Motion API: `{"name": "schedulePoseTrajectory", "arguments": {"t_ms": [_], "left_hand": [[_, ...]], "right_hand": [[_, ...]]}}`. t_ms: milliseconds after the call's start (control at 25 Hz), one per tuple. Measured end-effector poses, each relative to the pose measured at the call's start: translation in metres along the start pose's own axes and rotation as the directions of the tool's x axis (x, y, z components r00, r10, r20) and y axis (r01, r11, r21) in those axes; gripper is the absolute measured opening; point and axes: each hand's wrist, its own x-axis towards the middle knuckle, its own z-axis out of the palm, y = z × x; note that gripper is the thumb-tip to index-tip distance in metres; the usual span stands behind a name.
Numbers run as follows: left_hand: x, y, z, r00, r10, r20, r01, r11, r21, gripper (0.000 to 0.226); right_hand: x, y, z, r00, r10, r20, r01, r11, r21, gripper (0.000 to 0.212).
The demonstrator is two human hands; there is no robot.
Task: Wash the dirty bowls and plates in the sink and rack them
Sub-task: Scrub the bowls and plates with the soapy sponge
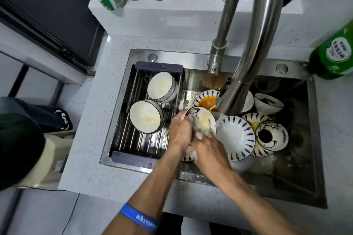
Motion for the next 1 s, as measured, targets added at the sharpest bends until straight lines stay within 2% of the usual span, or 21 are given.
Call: {"name": "schedulePoseTrajectory", "arguments": {"t_ms": [40, 80, 160, 200, 280, 320, 400, 440, 520, 560, 640, 680, 760, 800, 840, 880, 920, 1000], "left_hand": [[0.002, -0.001, 0.0, 1.0, 0.005, -0.018, -0.006, 1.0, -0.014, 0.043], [0.002, 0.0, -0.002, 1.0, 0.008, 0.021, -0.008, 1.0, 0.01, 0.039], [0.001, 0.003, -0.006, 0.981, 0.005, 0.193, -0.032, 0.991, 0.134, 0.038], [0.002, 0.0, -0.006, 0.985, 0.024, 0.172, -0.048, 0.99, 0.136, 0.04], [0.004, -0.003, -0.01, 0.994, 0.109, 0.011, -0.109, 0.993, 0.053, 0.04], [0.004, 0.0, -0.012, 0.992, 0.118, 0.032, -0.119, 0.992, 0.05, 0.039], [0.007, 0.006, -0.017, 0.972, 0.058, 0.228, -0.087, 0.989, 0.118, 0.038], [0.008, 0.009, -0.017, 0.967, 0.073, 0.245, -0.102, 0.989, 0.11, 0.038], [0.011, 0.008, -0.022, 0.989, 0.132, 0.071, -0.138, 0.987, 0.078, 0.04], [0.012, 0.009, -0.024, 0.99, 0.135, 0.049, -0.139, 0.987, 0.078, 0.042], [0.008, 0.005, -0.027, 0.961, 0.112, 0.252, -0.158, 0.973, 0.17, 0.042], [0.009, 0.0, -0.027, 0.951, 0.123, 0.282, -0.175, 0.97, 0.169, 0.042], [0.013, -0.003, -0.03, 0.981, 0.174, 0.091, -0.179, 0.983, 0.052, 0.043], [0.014, -0.001, -0.032, 0.982, 0.176, 0.064, -0.178, 0.984, 0.028, 0.043], [0.009, 0.004, -0.033, 0.976, 0.154, 0.152, -0.166, 0.984, 0.07, 0.042], [0.006, 0.006, -0.033, 0.954, 0.112, 0.277, -0.155, 0.978, 0.142, 0.039], [0.004, 0.006, -0.032, 0.942, 0.082, 0.325, -0.144, 0.974, 0.172, 0.038], [0.002, 0.003, -0.028, 0.973, 0.143, 0.182, -0.164, 0.981, 0.103, 0.04]], "right_hand": [[-0.002, 0.002, 0.005, 0.998, 0.048, -0.043, -0.045, 0.995, 0.085, 0.039], [-0.004, 0.002, 0.008, 0.999, 0.022, -0.05, -0.013, 0.984, 0.179, 0.036], [-0.005, 0.002, 0.008, 0.992, -0.118, -0.038, 0.123, 0.977, 0.172, 0.04], [-0.005, 0.006, 0.011, 0.99, -0.1, -0.096, 0.117, 0.975, 0.187, 0.043], [-0.002, 0.011, 0.01, 0.989, -0.016, -0.144, 0.056, 0.959, 0.279, 0.054], [-0.002, 0.009, 0.005, 0.989, -0.045, -0.138, 0.082, 0.959, 0.27, 0.06], [0.0, 0.004, 0.0, 0.966, -0.248, -0.072, 0.252, 0.966, 0.052, 0.066], [0.002, 0.007, 0.002, 0.963, -0.258, -0.074, 0.259, 0.966, -0.005, 0.063], [0.002, 0.009, 0.005, 0.982, -0.158, -0.105, 0.165, 0.984, 0.066, 0.045], [0.0, 0.006, 0.006, 0.983, -0.157, -0.091, 0.165, 0.983, 0.079, 0.041], [0.0, -0.004, 0.01, 0.967, -0.244, -0.078, 0.241, 0.97, -0.046, 0.051], [0.001, -0.005, 0.012, 0.961, -0.262, -0.087, 0.253, 0.963, -0.096, 0.053], [0.003, -0.001, 0.011, 0.976, -0.178, -0.126, 0.177, 0.984, -0.022, 0.044], [0.003, 0.001, 0.012, 0.978, -0.176, -0.11, 0.178, 0.984, 0.007, 0.044], [0.001, 0.0, 0.012, 0.974, -0.211, -0.085, 0.211, 0.977, -0.009, 0.051], [-0.001, -0.003, 0.012, 0.959, -0.278, -0.06, 0.271, 0.957, -0.107, 0.059], [-0.004, -0.004, 0.012, 0.957, -0.287, -0.04, 0.28, 0.95, -0.136, 0.06], [-0.005, 0.003, 0.013, 0.968, -0.205, -0.144, 0.193, 0.977, -0.092, 0.042]]}}
